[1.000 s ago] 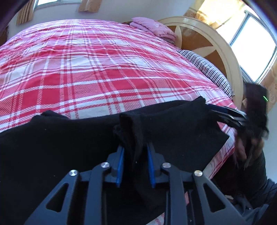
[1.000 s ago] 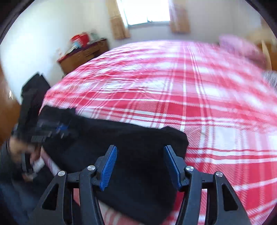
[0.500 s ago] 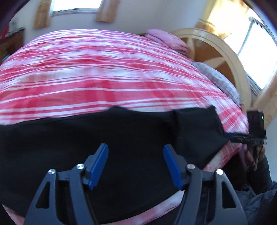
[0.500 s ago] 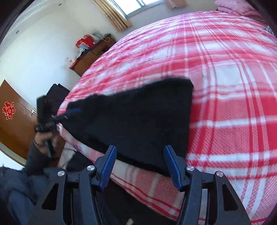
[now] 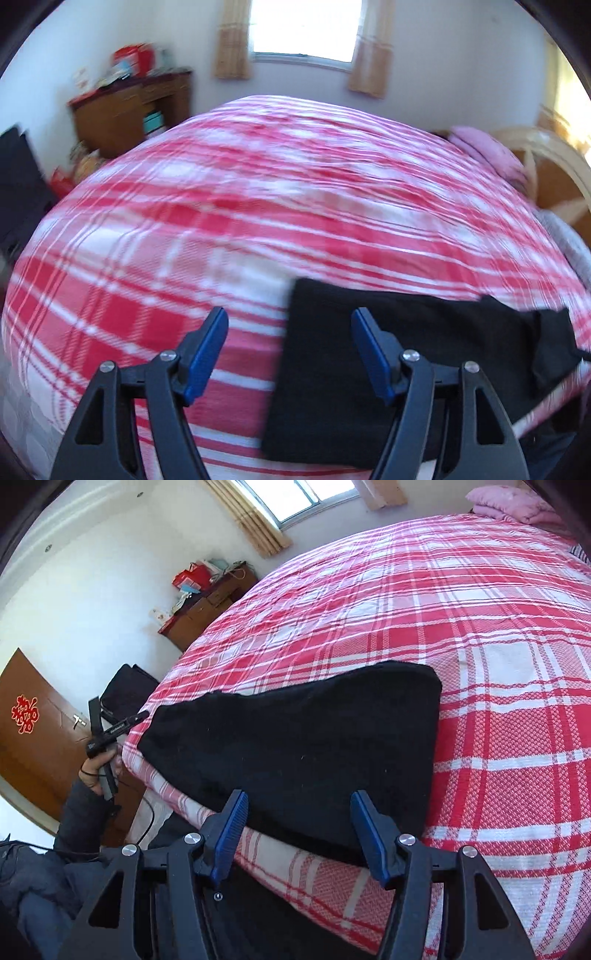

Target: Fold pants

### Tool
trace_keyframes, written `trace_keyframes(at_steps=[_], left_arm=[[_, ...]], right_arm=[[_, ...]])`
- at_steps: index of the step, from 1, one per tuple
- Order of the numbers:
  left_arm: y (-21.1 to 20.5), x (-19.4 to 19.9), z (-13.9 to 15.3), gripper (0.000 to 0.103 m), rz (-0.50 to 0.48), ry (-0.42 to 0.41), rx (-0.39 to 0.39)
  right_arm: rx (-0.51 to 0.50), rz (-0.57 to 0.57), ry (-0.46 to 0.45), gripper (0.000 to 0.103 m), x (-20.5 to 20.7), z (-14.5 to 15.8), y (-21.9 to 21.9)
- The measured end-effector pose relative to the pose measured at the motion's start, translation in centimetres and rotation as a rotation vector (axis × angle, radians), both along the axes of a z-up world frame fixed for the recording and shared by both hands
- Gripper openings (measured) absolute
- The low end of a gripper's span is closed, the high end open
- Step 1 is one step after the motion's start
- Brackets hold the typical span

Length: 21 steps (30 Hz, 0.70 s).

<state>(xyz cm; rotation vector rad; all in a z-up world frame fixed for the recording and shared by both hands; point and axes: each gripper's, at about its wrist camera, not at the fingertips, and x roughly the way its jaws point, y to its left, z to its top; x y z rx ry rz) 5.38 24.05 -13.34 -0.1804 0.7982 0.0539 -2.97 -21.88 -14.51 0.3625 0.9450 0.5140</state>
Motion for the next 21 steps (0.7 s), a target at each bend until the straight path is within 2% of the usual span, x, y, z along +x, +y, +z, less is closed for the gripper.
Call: trace_keyframes(at_steps=[4, 6, 11, 14, 16, 17, 19, 20, 21], left_arm=[[2.8, 0.2, -2.4, 0.072, 0.025, 0.020, -0.133], [2.5, 0.0, -2.6, 0.073, 0.012, -0.011, -0.149], [0.4, 0.4, -2.8, 0.072, -0.097, 0.006, -0.237], [-0.8, 0.2, -3.2, 0.071, -0.126, 0.026, -0.214], [-1.0, -0.1, -3.3, 0.064, -0.133, 0.038, -0.196], [-0.9, -0.1, -3.3, 0.057, -0.137, 0.045, -0.192], [-0.4, -0.4, -3.3, 0.033, -0.134, 0.058, -0.197], [0.1, -0.6, -3.3, 0.020, -0.149, 0.065, -0.249], [0.4, -0.9, -3.4, 0.019, -0.162, 0.070, -0.302]], right_arm=[[0.021, -0.059, -0.021, 0.060, 0.2, -0.1, -0.1], [0.028, -0.077, -0.026, 0.060, 0.3, -0.2, -0.1], [0.022, -0.092, -0.040, 0.060, 0.2, -0.2, 0.2], [0.020, -0.093, -0.045, 0.061, 0.1, -0.2, 0.2], [0.017, -0.094, -0.047, 0.061, 0.0, -0.1, 0.2], [0.013, -0.094, -0.049, 0.061, 0.0, -0.2, 0.3], [0.004, -0.095, -0.051, 0.061, 0.0, -0.3, 0.4], [0.001, -0.096, -0.054, 0.061, 0.0, -0.3, 0.4], [-0.002, -0.096, -0.056, 0.061, 0.0, -0.4, 0.4]])
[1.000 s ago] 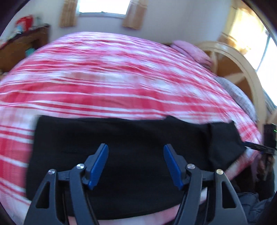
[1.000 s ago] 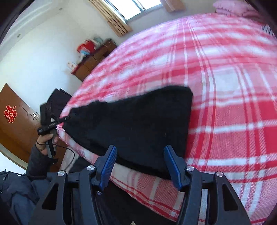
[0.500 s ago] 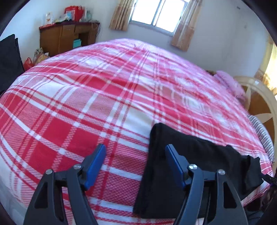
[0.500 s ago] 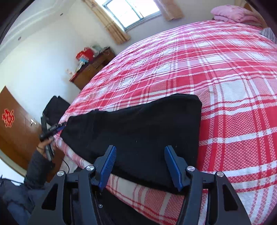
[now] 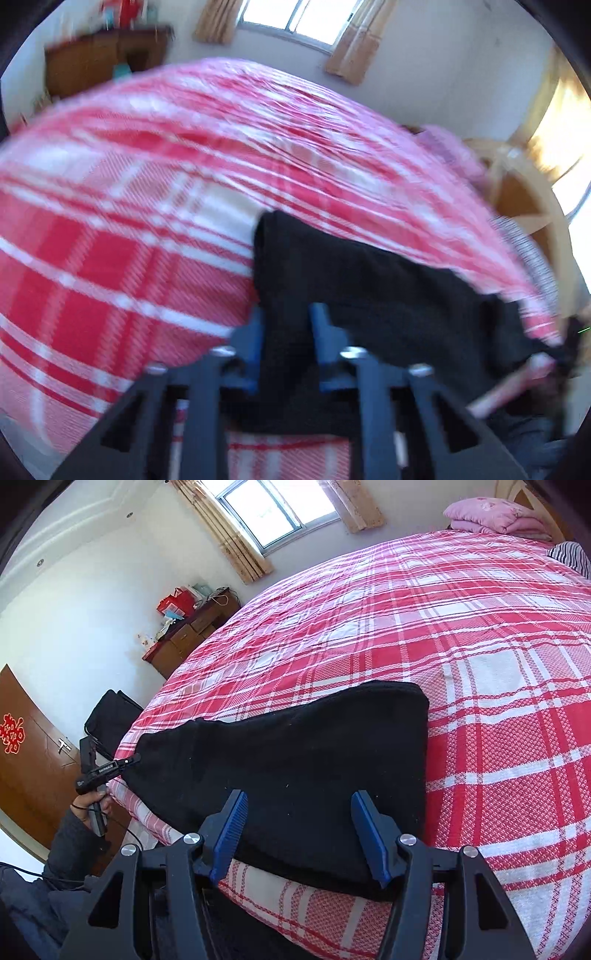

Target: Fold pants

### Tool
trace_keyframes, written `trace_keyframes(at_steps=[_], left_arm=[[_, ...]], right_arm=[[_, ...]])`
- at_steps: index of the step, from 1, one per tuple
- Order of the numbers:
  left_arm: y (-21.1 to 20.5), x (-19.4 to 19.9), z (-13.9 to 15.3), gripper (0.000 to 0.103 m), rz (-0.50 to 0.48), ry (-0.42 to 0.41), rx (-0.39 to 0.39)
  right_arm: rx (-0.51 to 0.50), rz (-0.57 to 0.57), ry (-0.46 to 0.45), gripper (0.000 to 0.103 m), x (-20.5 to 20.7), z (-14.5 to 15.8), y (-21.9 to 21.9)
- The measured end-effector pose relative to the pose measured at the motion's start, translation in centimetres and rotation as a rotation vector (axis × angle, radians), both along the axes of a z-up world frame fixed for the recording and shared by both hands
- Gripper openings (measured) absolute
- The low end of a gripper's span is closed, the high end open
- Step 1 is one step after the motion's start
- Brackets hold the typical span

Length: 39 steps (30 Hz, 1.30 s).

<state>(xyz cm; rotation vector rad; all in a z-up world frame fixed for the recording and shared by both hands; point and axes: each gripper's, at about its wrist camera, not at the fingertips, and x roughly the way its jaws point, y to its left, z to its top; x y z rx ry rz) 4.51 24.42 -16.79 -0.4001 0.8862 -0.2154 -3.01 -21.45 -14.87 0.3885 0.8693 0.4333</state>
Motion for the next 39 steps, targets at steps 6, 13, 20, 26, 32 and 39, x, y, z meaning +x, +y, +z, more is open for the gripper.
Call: trace_keyframes(at_steps=[6, 13, 20, 26, 32, 39], left_arm=[[-0.4, -1.0, 2.3, 0.017, -0.015, -0.025, -0.122], [-5.4, -1.6, 7.9, 0.017, -0.151, -0.154, -0.197], [-13.4, -0.8, 11.2, 0.017, -0.371, -0.196, -0.282], [-20.3, 1.1, 14.3, 0.017, -0.515, -0.193, -0.354], [-28.6, 3.0, 14.4, 0.017, -0.641, -0.142, -0.314], [-37.1, 3.9, 11.2, 0.017, -0.716, -0.120, -0.123]], right_arm=[[-0.017, -0.014, -0.019, 0.061, -0.3, 0.2, 0.0], [-0.029, -0.067, -0.041, 0.061, -0.4, 1.0, -1.1], [0.009, -0.199, -0.046, 0.061, -0.5, 1.6, -4.2], [0.031, -0.280, -0.037, 0.061, -0.6, 1.6, -6.2], [0.028, -0.301, -0.044, 0.061, -0.7, 1.8, -6.9], [0.028, -0.316, -0.057, 0.061, -0.9, 2.1, -7.5]])
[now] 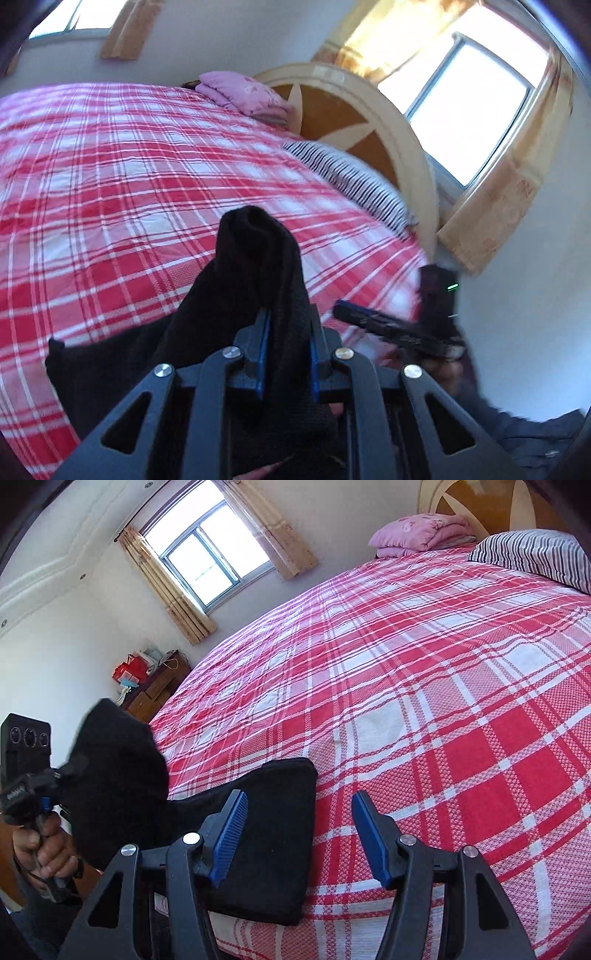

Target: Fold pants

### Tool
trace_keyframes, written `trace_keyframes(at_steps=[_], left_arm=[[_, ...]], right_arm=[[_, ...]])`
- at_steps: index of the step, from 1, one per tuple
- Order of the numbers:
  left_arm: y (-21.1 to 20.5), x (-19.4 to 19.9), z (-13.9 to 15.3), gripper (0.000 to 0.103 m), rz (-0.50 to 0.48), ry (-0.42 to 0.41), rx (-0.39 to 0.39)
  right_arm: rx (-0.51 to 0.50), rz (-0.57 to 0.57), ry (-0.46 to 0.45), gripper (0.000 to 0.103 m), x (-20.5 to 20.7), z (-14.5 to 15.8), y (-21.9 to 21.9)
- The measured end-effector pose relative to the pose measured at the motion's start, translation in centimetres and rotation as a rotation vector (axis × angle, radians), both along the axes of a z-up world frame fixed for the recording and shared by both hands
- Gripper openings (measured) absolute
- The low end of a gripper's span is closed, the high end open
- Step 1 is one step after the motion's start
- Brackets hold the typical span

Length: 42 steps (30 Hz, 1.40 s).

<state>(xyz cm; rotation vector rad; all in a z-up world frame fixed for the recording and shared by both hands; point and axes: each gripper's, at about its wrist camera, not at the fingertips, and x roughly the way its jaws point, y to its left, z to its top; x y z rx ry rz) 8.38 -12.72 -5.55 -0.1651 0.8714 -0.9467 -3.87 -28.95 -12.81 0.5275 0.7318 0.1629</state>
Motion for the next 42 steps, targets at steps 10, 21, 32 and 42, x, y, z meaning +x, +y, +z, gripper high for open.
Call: trace_keyframes(at_steps=[10, 21, 32, 42], left_arm=[[-6.8, -2.0, -4.8, 0.027, -0.123, 0.023, 0.104], [5.6, -3.8, -1.5, 0.087, 0.184, -0.209, 0.104], [9.8, -2.1, -6.9, 0.087, 0.349, -0.122, 0.193], [10.0, -1.1, -9.8, 0.096, 0.407, -0.116, 0.281]], right_arm=[[0.019, -0.070, 0.001, 0.061, -0.1, -0.5, -2.2], [0.051, 0.138, 0.000, 0.061, 0.2, 0.2, 2.9], [-0.045, 0.171, 0.074, 0.016, 0.0, -0.2, 5.9], [-0.055, 0.107, 0.149, 0.016, -1.5, -2.0, 3.6]])
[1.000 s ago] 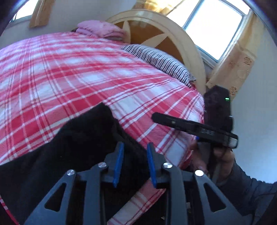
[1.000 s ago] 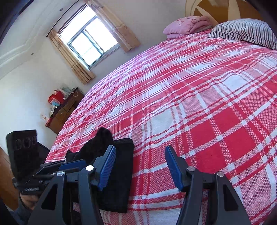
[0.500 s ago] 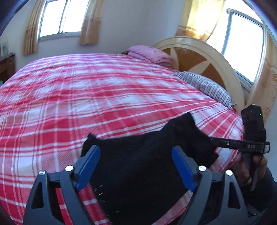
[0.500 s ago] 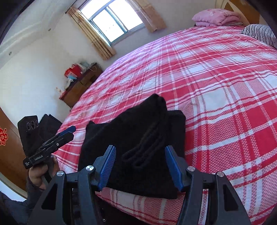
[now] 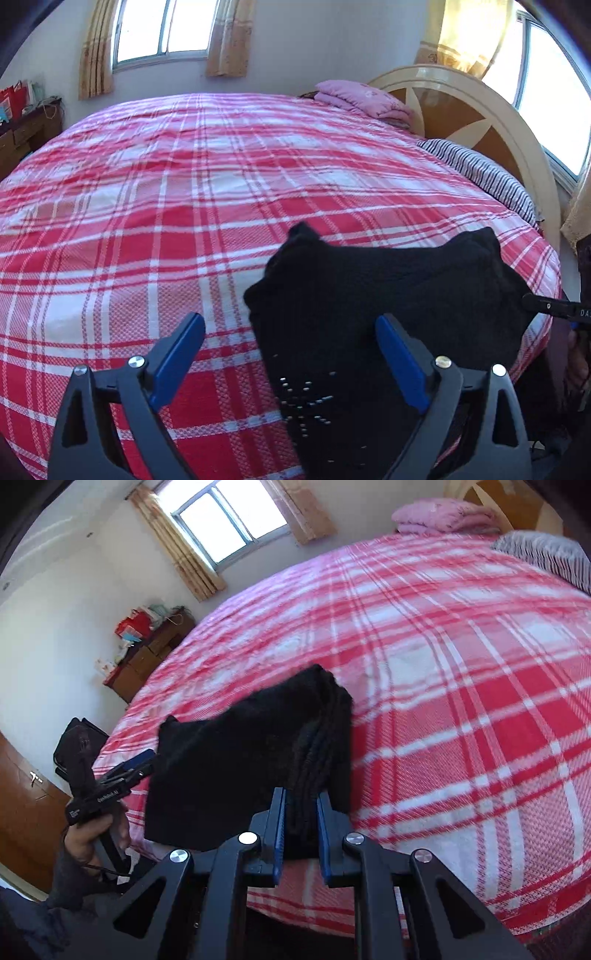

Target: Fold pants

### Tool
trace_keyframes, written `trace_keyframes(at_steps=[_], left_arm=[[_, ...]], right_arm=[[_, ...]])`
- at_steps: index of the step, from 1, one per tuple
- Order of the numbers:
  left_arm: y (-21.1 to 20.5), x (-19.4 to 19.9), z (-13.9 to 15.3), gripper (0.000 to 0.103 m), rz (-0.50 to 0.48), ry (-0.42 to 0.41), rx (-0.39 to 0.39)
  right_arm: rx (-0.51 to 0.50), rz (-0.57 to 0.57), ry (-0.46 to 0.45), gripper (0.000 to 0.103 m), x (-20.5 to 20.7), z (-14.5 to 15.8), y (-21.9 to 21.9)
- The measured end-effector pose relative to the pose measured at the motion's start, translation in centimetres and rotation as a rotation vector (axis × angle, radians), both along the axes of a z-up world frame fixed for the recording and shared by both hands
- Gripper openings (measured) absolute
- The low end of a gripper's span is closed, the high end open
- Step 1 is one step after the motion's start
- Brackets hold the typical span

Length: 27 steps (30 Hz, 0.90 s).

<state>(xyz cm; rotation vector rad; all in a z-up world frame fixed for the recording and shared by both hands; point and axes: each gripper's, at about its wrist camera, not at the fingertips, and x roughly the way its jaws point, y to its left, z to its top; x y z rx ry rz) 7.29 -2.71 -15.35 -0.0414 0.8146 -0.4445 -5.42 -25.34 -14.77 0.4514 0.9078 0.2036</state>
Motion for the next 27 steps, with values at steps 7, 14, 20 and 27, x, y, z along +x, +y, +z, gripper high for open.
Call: trace_keyframes(at_steps=[7, 14, 20, 27], left_arm=[[0.3, 0.1, 1.5, 0.096, 0.021, -0.058, -0.011], [-1.6, 2.5, 1.1, 0.099, 0.031, -0.086, 0.105], [-0.2, 4.0, -0.5, 0.103, 0.068, -0.029, 0.065], [0.3, 4.1, -0.9, 0.103, 0.096, -0.014, 0.033]], right_arm=[[-0.128, -0.056, -0.131, 0.046, -0.3, 4.3, -0.8], [-0.016, 0.185, -0.235, 0.053, 4.5, 6.2, 4.4], [-0.027, 0.120, -0.044, 0.053, 8.9, 0.4, 4.6], [0.007, 0.101, -0.066, 0.053, 7.0, 1.4, 3.5]])
